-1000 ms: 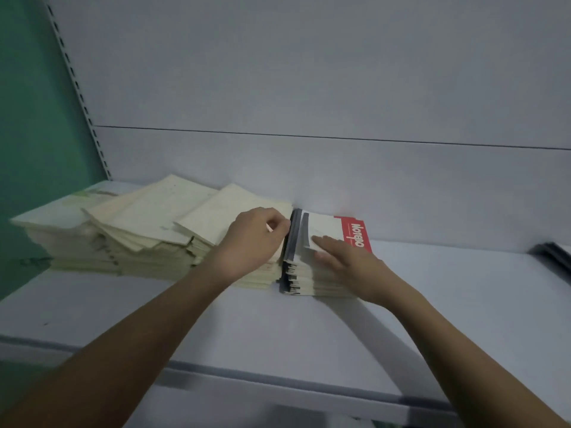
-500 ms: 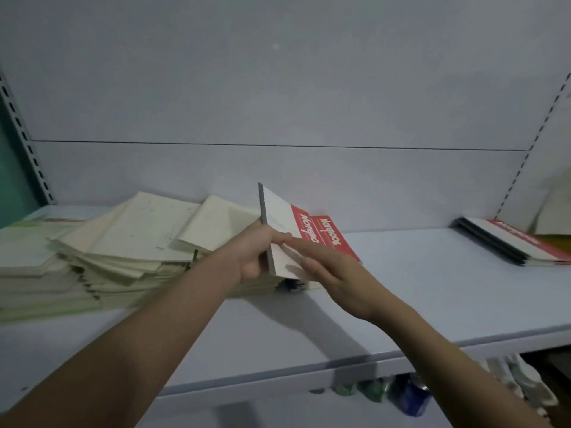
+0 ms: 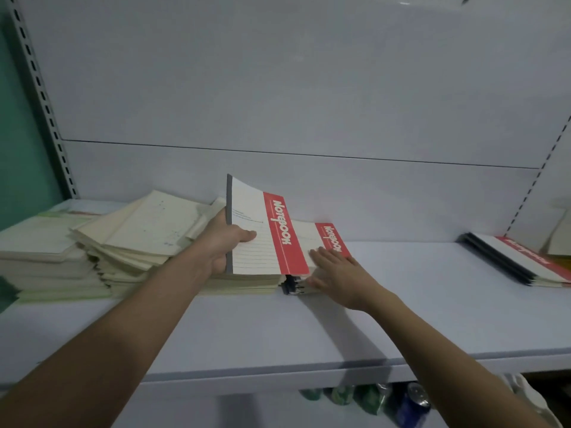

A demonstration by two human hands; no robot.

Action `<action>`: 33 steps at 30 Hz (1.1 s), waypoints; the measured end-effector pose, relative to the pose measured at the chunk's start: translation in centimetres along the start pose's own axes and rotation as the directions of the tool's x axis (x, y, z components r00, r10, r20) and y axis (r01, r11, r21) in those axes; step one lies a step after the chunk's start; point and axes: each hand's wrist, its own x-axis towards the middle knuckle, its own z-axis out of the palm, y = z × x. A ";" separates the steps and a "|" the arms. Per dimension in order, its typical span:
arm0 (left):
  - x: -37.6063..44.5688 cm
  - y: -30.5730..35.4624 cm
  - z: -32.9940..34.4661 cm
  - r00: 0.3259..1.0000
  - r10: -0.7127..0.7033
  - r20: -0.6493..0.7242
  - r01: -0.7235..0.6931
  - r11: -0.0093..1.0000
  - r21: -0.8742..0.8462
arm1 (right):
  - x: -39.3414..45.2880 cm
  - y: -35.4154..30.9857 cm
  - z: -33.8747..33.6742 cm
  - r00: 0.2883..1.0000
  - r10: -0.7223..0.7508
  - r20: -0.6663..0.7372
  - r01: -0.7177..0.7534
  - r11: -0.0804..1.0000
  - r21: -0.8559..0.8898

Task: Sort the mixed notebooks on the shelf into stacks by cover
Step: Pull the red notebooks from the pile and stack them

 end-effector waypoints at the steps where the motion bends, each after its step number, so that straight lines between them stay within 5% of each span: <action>1: -0.2 0.0 0.0 1.000 0.008 -0.014 -0.008 1.000 -0.004 | -0.1 0.2 0.0 0.998 -0.032 -0.053 0.028 0.998 -0.064; 5: -1.1 -0.2 -0.3 0.998 0.045 -0.040 -0.045 0.999 0.000 | -1.4 1.0 -0.6 0.973 -0.049 -0.227 0.037 0.998 -0.057; 8: -1.8 -0.6 -0.2 0.997 0.044 -0.058 -0.044 0.999 -0.013 | -2.2 1.8 -1.7 0.939 0.130 -0.319 -0.025 0.950 0.311; 10: -2.1 -1.1 0.2 0.998 0.022 -0.065 -0.024 1.000 -0.021 | -2.4 1.6 -2.6 0.862 0.252 -0.439 0.051 0.820 0.571; 12: -2.2 -1.8 1.1 0.998 0.016 -0.061 -0.018 0.999 -0.034 | -2.3 0.8 -3.3 0.790 0.306 -0.532 0.150 0.744 0.651; 15: -2.2 -2.1 3.2 0.999 -0.008 -0.045 0.002 0.992 -0.123 | -3.3 -1.5 -3.6 0.818 0.191 -0.542 0.256 0.723 0.642; 18: -2.2 -1.9 4.7 0.996 -0.092 -0.017 0.085 0.964 -0.253 | -4.5 -3.7 -2.4 0.853 -0.157 -0.497 0.386 0.830 0.402; 21: -2.0 -2.9 4.8 0.997 -0.036 -0.063 0.025 0.985 -0.173 | -4.7 -4.6 -1.0 0.841 -0.373 -0.392 0.482 0.846 0.228; 24: -2.6 -3.7 4.1 0.994 -0.010 -0.106 -0.004 0.991 -0.130 | -4.8 -4.5 -1.1 0.889 -0.297 -0.349 0.422 0.829 0.368; 26: -3.3 -3.5 3.8 0.996 0.005 -0.093 -0.018 0.989 -0.146 | -4.7 -4.3 -1.3 0.907 -0.073 -0.414 0.301 0.801 0.517; 29: -4.0 -3.3 3.7 0.995 0.036 -0.088 -0.048 0.990 -0.136 | -4.6 -4.7 -2.1 0.930 0.240 -0.278 0.085 0.596 0.798; 33: -4.8 -3.4 4.8 0.994 0.071 -0.078 -0.078 0.992 -0.096 | -6.3 -5.1 -2.2 0.954 0.300 -0.009 -0.048 0.182 0.982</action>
